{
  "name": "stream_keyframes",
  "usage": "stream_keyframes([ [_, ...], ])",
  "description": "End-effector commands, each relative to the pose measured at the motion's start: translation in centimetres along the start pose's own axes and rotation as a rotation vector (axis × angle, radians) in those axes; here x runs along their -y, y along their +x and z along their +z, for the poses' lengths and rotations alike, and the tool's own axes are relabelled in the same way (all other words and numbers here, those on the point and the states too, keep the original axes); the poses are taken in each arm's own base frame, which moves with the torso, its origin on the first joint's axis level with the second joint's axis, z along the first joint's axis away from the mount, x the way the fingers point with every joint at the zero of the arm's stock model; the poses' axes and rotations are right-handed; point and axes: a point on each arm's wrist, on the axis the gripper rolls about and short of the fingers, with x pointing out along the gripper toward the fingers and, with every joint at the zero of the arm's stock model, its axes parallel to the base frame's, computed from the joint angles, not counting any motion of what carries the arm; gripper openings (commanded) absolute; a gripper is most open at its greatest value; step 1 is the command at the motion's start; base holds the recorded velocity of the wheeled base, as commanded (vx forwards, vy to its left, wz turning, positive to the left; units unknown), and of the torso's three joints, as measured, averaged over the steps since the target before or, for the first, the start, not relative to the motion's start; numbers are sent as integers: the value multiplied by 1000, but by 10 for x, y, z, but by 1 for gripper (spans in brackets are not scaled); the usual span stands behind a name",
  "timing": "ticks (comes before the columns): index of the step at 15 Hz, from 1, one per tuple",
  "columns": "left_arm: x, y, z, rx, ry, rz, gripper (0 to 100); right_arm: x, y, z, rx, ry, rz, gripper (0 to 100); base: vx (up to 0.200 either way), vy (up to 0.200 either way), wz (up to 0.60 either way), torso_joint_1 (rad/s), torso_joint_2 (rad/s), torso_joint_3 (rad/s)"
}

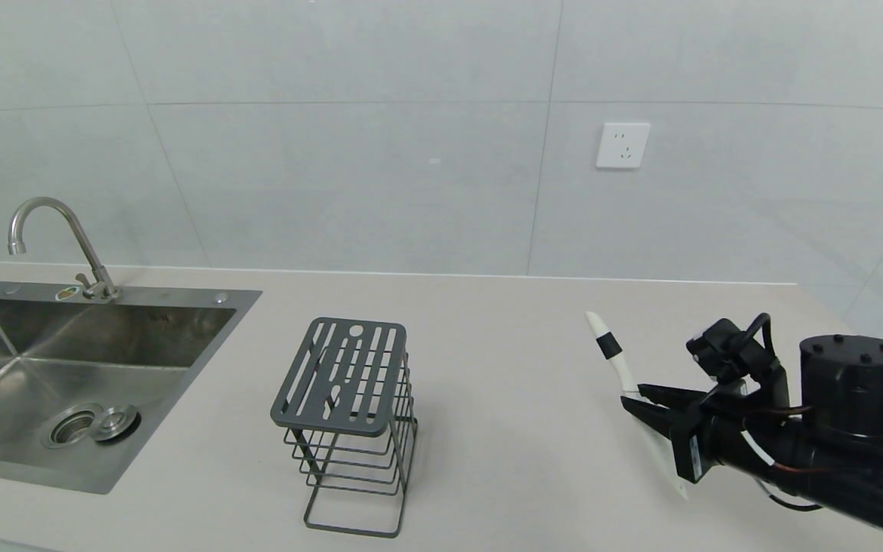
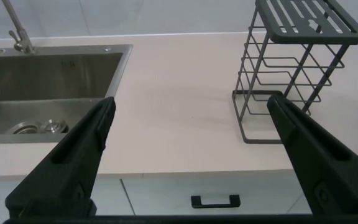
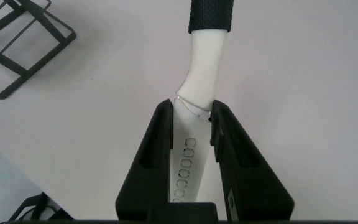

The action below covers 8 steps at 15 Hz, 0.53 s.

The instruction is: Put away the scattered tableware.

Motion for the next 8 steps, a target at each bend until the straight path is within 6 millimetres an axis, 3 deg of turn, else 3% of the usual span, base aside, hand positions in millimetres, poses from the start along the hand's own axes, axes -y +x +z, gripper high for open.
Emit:
stream_keyframes([
  [1,0,0,0,0,-2,0,100,2,-2,-1,7,-14,22,0,0,0,0,0,0,0],
  [4,0,0,0,0,-5,0,100,1,-1,6,109,-143,149,0,0,0,0,0,0,0],
  [8,0,0,1,8,48,-17,100,4,-3,11,171,-206,180,0,0,0,0,0,0,0],
])
